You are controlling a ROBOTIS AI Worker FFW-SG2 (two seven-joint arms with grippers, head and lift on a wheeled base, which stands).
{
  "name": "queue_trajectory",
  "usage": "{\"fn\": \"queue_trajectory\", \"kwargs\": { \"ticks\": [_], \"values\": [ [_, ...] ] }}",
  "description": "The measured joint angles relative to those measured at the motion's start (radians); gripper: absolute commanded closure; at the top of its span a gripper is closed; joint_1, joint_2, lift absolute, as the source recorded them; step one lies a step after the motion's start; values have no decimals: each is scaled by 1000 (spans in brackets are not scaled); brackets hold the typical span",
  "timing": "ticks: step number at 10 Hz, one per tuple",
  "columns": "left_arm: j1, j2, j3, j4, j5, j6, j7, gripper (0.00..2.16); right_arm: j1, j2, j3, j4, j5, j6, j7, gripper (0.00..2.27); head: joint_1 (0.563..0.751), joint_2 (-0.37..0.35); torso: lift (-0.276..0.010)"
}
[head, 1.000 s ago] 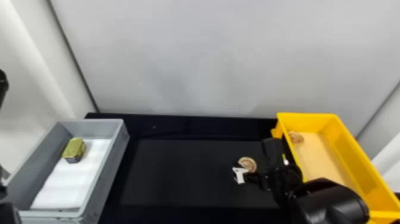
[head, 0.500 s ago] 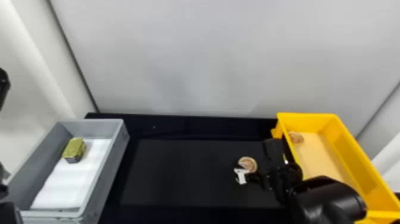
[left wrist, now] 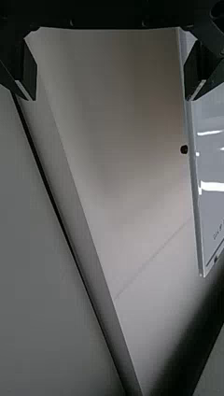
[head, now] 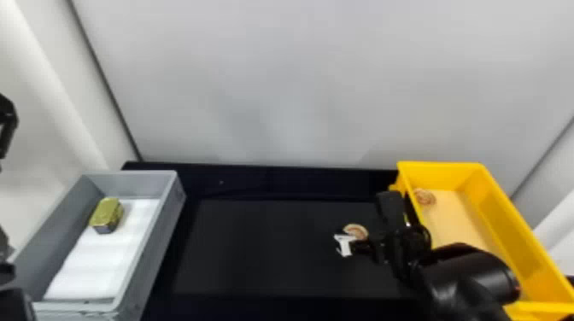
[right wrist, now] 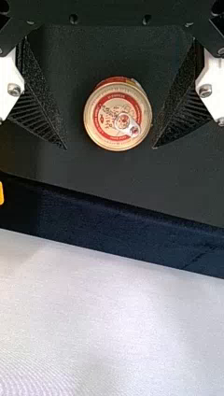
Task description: Pick up the round yellow can and place it in the yellow rectangular box
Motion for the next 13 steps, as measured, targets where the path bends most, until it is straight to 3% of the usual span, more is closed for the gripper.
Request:
{"fn": "queue_trajectory", "kwargs": {
  "ticks": [4, 11, 13],
  "values": [
    [0, 0, -2, 0, 0, 0, 1, 96, -2, 5, 8, 17, 0, 10, 4, 191, 694, 14, -60],
    [0, 0, 4, 0, 0, -2, 2, 96, 0, 9, 17, 30, 6, -10, 12, 658, 694, 14, -60],
    [0, 0, 5, 0, 0, -2, 2, 98, 0, 14, 18, 27, 6, -14, 12, 697, 694, 14, -60]
  ]
}}
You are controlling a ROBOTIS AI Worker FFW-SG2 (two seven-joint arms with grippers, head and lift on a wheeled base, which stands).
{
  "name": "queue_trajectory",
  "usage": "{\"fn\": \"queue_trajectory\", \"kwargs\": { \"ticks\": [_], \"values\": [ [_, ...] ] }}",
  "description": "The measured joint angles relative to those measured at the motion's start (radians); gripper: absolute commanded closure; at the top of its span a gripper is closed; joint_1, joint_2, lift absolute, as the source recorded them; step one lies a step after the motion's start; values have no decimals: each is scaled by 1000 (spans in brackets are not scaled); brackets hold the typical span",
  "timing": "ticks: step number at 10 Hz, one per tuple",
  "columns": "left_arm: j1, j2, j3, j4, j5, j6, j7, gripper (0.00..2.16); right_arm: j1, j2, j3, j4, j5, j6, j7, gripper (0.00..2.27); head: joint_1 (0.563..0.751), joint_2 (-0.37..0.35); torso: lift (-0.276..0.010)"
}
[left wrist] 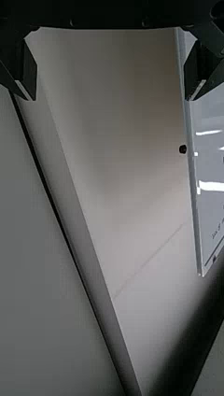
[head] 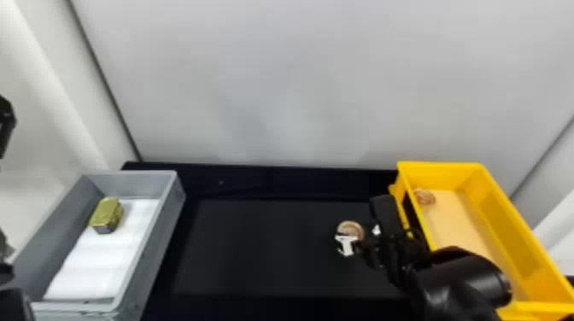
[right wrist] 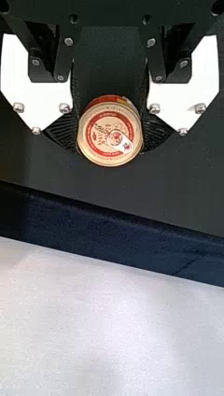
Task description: Pick up the round yellow can and place it in the yellow rectangular box
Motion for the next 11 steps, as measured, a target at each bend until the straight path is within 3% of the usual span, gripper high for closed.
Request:
{"fn": "queue_trajectory", "kwargs": {
  "ticks": [5, 11],
  "values": [
    [0, 0, -2, 0, 1, 0, 0, 98, 16, -2, -10, -64, 7, 15, 0, 710, 694, 14, -60],
    [0, 0, -8, -3, 3, -1, -1, 98, 22, -9, -38, -351, 132, 162, 42, 710, 694, 14, -60]
  ]
}}
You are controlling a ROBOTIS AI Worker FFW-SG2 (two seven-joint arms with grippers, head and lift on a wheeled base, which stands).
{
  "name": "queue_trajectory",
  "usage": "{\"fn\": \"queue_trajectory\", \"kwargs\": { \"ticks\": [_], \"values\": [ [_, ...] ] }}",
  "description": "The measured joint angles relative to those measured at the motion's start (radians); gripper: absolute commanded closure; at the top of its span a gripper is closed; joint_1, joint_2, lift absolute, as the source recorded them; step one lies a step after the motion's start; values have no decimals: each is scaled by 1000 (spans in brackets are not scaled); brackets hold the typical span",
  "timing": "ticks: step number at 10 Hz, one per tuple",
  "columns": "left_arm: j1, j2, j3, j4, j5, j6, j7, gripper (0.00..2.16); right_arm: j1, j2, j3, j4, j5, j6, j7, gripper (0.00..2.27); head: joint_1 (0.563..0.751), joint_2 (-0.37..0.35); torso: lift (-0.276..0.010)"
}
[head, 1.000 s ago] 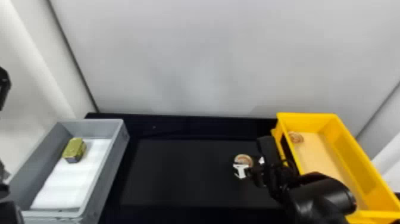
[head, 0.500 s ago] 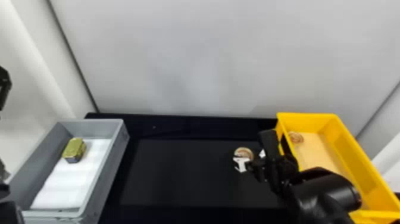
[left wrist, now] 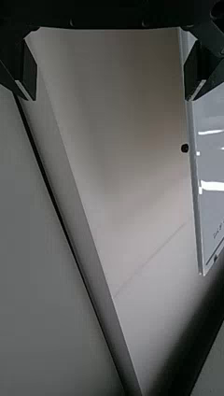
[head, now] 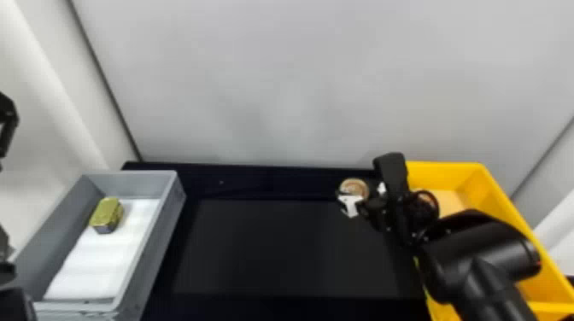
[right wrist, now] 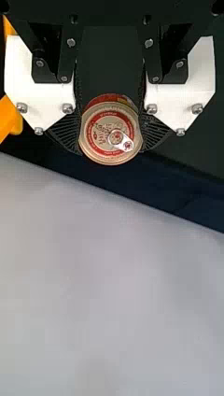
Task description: Pick up the round yellow can and place it in the yellow rectangular box
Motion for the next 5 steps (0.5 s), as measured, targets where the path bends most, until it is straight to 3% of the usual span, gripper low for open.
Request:
{"fn": "queue_trajectory", "kwargs": {
  "ticks": [5],
  "values": [
    [1, 0, 1, 0, 0, 3, 0, 96, -1, -1, -31, -194, 138, 97, 12, 711, 694, 14, -60]
  ]
}}
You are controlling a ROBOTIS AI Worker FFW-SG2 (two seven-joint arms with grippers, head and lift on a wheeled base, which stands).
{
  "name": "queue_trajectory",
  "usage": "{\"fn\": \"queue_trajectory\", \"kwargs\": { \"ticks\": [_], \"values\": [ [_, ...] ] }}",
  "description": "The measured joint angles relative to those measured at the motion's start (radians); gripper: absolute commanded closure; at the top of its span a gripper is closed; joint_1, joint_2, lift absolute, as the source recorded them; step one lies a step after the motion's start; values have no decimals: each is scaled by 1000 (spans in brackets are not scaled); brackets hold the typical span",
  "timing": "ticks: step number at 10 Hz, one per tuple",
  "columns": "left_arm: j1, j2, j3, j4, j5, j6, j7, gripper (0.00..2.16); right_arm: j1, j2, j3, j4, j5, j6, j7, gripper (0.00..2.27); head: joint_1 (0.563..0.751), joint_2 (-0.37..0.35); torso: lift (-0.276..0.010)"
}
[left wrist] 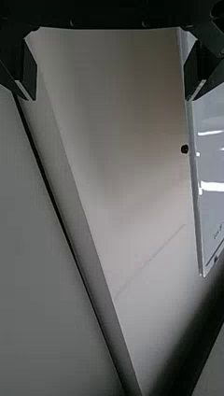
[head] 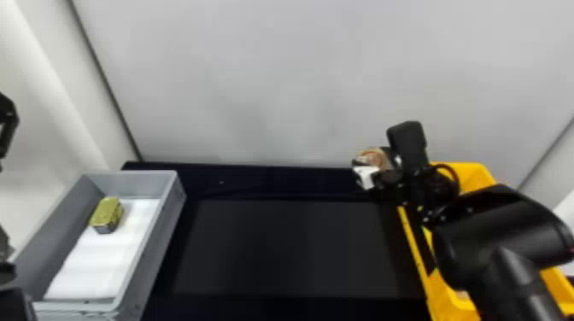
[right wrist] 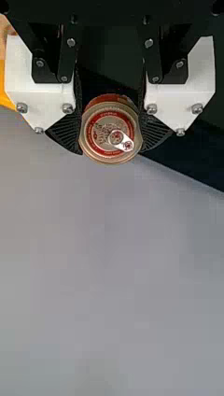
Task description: Pick up the round yellow can and place it in the yellow rectangular box
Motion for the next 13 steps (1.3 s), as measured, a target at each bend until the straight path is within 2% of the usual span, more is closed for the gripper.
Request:
{"fn": "queue_trajectory", "kwargs": {
  "ticks": [8, 13],
  "values": [
    [1, 0, 18, -1, 6, 8, -4, 98, 88, -5, -265, -168, 101, 63, -28, 711, 694, 14, -60],
    [1, 0, 21, -1, 8, 5, -6, 96, 189, -6, -413, -181, 104, 68, -40, 711, 694, 14, -60]
  ]
}}
